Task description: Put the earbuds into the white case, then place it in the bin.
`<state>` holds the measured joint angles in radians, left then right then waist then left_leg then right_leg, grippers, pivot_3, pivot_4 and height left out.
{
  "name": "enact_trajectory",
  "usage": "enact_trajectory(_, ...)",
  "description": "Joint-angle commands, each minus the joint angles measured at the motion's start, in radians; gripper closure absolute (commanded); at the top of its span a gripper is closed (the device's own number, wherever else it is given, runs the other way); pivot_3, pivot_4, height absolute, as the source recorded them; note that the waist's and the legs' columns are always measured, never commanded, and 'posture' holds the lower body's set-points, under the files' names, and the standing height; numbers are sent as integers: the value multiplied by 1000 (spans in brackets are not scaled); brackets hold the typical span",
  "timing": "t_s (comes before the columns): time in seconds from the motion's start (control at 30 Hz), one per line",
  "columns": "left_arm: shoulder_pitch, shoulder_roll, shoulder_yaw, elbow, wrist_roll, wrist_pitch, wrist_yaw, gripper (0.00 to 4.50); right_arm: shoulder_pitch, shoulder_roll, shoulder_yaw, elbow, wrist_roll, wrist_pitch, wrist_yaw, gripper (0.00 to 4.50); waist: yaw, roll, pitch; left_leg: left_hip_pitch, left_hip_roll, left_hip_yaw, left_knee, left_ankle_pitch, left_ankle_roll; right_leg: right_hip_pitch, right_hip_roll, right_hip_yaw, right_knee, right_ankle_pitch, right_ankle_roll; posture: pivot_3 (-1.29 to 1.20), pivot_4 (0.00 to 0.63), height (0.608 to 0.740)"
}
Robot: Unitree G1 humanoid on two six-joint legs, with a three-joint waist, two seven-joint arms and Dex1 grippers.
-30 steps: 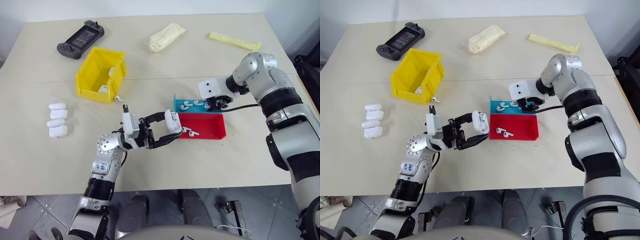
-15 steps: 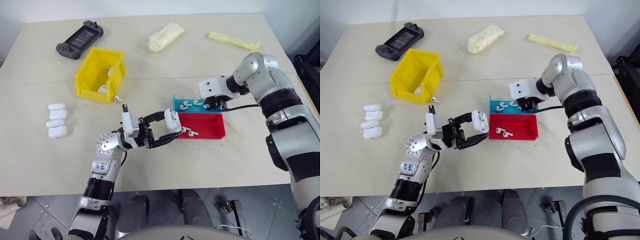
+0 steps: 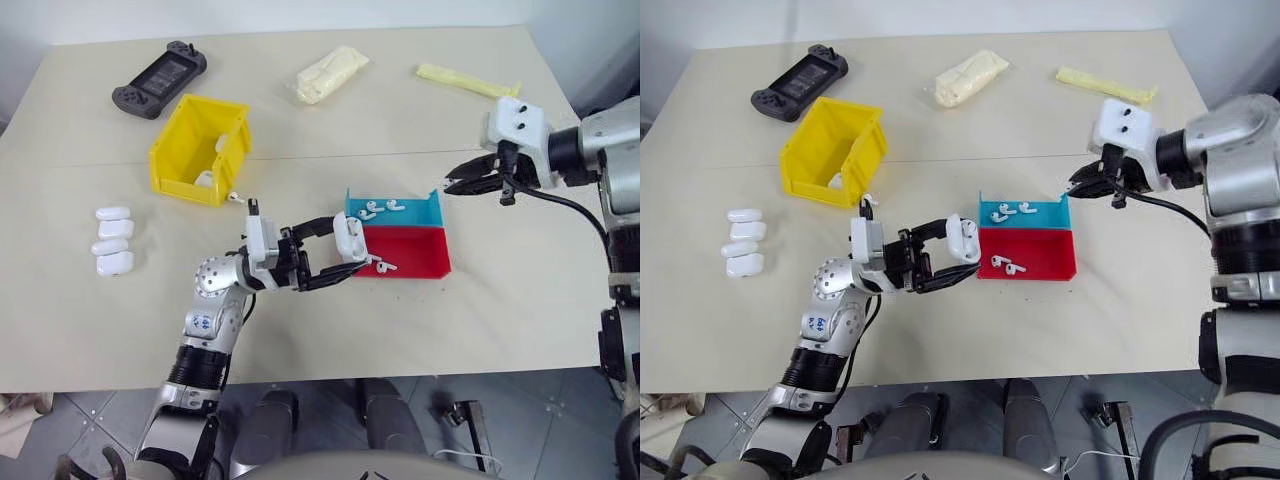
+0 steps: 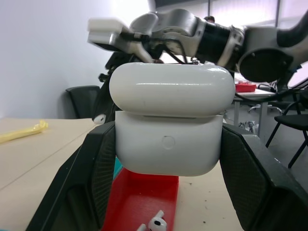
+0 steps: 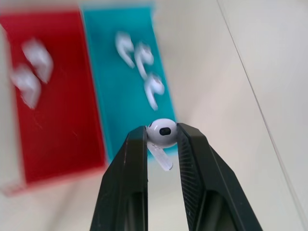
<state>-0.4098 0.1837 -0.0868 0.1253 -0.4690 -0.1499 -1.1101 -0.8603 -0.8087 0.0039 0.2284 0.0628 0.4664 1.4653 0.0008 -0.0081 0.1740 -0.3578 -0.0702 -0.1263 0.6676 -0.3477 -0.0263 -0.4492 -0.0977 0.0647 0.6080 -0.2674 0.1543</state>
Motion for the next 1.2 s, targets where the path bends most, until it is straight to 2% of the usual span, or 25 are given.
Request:
enact_trajectory(0.03,-26,1,16,10,-23,8,-12,1700,168,89,-214,-273,275,165,-78,4017,4,0,0,0,0,-1,0,0,0,1,0,-1,0,0,0,0,150,740)
enact_trajectory(0.17,-47,-3,22,24,-22,19,-10,1700,327,195,-322,-493,496,357,-224,4017,12,0,0,0,1,-1,2,0,0,1,-2,-1,1,0,0,0,150,740)
enact_trajectory(0.27,-58,-9,21,31,-15,24,-3,1700,367,264,-373,-585,660,479,-341,4017,16,0,0,0,1,-2,4,0,1,1,-2,0,1,0,0,0,150,740)
enact_trajectory(0.33,-70,-16,19,34,-9,33,9,1700,384,360,-418,-643,831,567,-479,4017,19,0,0,0,0,-2,4,0,1,1,-1,0,1,0,0,0,150,740)
enact_trajectory(0.4,-77,-22,16,33,-6,42,18,1700,410,423,-432,-693,950,609,-581,4017,22,0,0,0,1,-3,4,0,0,1,-1,-1,1,0,0,0,150,740)
enact_trajectory(0.5,-86,-33,13,28,-8,58,30,1700,455,475,-402,-746,1034,612,-689,4017,23,0,0,0,2,-3,3,0,1,1,-1,-1,2,0,0,0,150,740)
enact_trajectory(0.6,-87,-39,11,19,-9,68,35,1700,480,498,-376,-758,1093,591,-771,4017,23,0,0,0,1,-3,4,0,1,2,-2,-1,2,0,0,0,150,740)
enact_trajectory(0.8,-84,-48,8,1,-14,85,37,1700,509,466,-324,-748,1104,529,-806,4017,22,0,0,0,-2,-2,4,0,1,2,-1,-1,2,0,0,0,150,740)
enact_trajectory(1.2,-88,-49,15,-13,-18,97,43,1700,566,414,-236,-683,1050,429,-771,4017,22,0,0,0,-1,-2,4,0,1,2,-1,-1,1,0,0,0,150,740)
